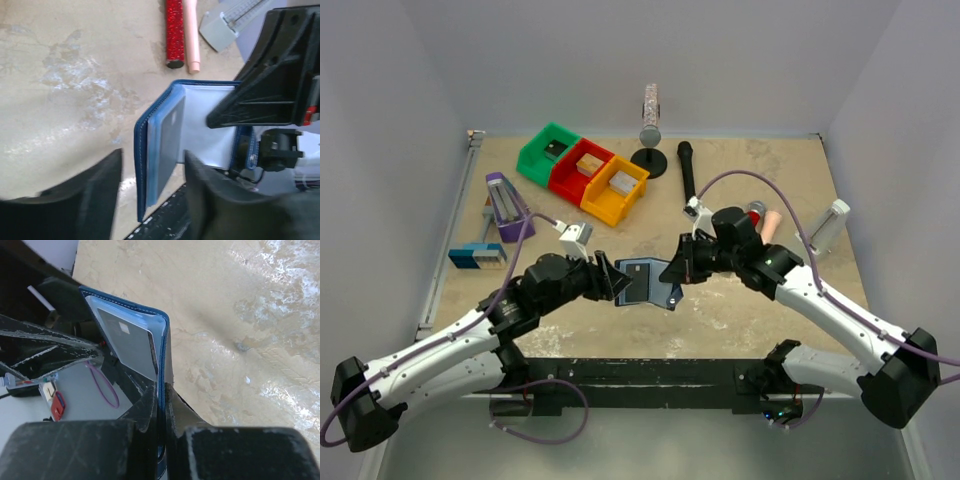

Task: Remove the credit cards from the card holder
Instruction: Open the card holder at the center of the board.

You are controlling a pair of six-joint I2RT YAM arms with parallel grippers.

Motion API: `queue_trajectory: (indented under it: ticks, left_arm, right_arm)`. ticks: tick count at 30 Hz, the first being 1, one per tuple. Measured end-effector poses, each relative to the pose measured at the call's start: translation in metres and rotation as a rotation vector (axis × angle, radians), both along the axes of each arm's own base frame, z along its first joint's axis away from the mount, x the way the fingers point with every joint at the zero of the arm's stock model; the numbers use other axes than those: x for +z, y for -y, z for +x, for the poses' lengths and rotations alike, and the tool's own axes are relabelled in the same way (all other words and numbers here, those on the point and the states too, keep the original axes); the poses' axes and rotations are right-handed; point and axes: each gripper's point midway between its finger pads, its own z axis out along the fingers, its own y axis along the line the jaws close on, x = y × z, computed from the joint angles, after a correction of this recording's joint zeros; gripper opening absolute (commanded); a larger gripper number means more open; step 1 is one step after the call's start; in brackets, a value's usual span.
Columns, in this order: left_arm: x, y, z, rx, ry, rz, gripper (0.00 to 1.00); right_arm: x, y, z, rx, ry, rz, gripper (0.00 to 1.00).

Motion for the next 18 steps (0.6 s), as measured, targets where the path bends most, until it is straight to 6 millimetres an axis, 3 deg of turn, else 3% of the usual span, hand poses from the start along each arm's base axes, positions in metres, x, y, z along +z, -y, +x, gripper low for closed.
queue_trajectory:
  ticks: [2, 6, 18]
  left_arm:
    - [-0.014, -0.003, 0.002, 0.020, -0.013, 0.003, 0.76]
    - [-0.038, -0.011, 0.006, 0.068, -0.045, 0.038, 0.78]
    - [-0.060, -0.048, 0.021, 0.273, -0.062, 0.145, 0.74]
  right_arm:
    - [-0.006, -0.001, -0.002, 0.015, -0.003, -0.004, 0.00]
    - [-0.019, -0.002, -0.001, 0.024, -0.015, -0.016, 0.00]
    - [-0.085, -0.013, 0.021, 0.019, -0.100, -0.096, 0.00]
